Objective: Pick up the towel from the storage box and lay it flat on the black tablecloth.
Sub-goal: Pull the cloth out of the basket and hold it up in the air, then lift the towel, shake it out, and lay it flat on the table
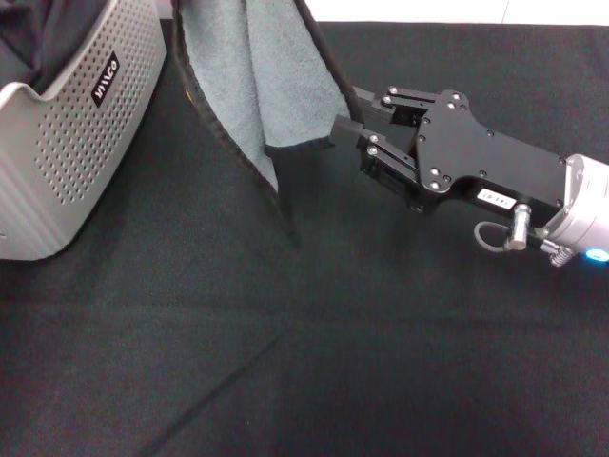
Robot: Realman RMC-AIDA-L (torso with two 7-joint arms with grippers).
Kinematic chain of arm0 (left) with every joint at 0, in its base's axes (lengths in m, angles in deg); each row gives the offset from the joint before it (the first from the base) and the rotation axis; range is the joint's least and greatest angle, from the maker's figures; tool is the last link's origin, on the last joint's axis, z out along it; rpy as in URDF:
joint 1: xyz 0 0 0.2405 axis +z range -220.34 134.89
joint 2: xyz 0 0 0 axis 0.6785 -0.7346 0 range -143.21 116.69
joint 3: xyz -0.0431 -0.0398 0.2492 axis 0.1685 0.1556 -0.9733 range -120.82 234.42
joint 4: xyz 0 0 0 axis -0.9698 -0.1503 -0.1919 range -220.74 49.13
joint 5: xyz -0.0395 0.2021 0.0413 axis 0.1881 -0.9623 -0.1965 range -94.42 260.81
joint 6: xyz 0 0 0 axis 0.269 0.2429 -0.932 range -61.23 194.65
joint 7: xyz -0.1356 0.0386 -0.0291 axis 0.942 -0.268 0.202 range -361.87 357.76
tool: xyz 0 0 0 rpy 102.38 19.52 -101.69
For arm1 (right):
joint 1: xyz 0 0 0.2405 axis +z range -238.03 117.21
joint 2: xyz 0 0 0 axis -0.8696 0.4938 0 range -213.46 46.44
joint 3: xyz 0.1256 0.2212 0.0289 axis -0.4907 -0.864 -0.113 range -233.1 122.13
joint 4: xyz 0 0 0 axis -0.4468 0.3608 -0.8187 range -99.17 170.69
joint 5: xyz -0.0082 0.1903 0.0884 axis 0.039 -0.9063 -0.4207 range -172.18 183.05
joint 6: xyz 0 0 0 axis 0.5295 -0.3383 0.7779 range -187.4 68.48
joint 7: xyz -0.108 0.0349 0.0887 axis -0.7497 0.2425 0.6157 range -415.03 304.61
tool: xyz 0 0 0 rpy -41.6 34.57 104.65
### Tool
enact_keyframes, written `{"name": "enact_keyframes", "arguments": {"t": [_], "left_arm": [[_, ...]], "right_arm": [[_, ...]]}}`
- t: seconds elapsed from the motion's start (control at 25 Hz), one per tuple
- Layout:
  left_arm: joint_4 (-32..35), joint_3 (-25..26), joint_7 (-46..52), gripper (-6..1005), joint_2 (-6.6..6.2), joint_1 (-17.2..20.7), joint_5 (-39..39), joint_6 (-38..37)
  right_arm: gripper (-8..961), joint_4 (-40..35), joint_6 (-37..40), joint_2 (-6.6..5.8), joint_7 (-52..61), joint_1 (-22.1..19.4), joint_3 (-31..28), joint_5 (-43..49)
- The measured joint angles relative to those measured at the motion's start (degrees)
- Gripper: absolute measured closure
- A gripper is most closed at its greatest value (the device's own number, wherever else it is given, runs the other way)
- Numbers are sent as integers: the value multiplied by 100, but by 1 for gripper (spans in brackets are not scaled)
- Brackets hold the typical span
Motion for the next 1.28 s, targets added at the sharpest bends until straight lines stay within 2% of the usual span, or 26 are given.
{"name": "enact_keyframes", "arguments": {"t": [0.4,0.6,1.0,1.28], "left_arm": [[-11,-11,0,974,0,11,13,-1],[-11,-11,0,973,0,19,16,-1],[-26,-36,1,973,0,86,22,-28],[-369,-113,-117,973,5,265,59,-54]], "right_arm": [[683,-45,8,1,-99,-37,44,0],[893,-48,10,1,-104,-48,74,0],[935,-49,28,-16,-116,-65,43,-13],[942,-131,274,-77,-74,-253,-232,-22]]}}
